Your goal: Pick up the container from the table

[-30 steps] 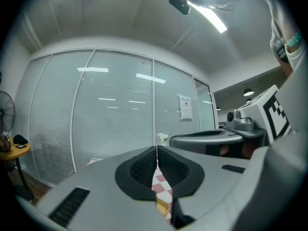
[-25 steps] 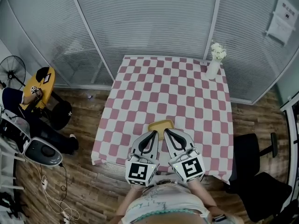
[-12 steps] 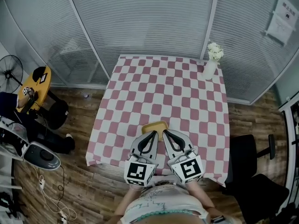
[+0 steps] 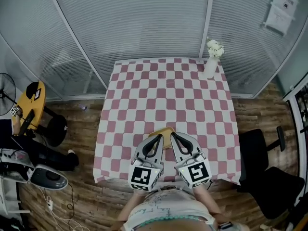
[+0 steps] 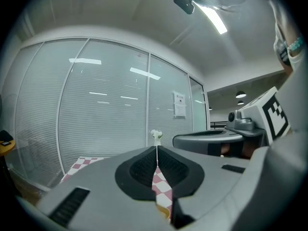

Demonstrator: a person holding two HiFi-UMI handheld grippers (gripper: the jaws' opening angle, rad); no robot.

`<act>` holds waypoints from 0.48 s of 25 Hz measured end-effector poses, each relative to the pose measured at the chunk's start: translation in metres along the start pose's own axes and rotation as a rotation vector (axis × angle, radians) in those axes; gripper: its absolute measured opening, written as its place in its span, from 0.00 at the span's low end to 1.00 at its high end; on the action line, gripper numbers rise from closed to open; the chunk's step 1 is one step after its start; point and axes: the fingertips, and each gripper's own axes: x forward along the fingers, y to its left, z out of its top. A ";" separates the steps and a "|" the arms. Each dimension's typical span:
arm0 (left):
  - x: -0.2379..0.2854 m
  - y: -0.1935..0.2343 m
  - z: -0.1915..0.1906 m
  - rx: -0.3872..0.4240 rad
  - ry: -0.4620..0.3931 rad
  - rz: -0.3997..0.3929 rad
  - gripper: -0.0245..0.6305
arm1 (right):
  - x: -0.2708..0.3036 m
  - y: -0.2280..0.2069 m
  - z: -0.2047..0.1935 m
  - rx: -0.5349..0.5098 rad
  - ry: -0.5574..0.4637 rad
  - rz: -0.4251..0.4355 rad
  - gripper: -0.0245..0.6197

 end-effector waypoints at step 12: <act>-0.006 0.034 0.003 0.020 0.003 -0.124 0.06 | 0.028 0.024 0.001 -0.001 0.016 -0.109 0.03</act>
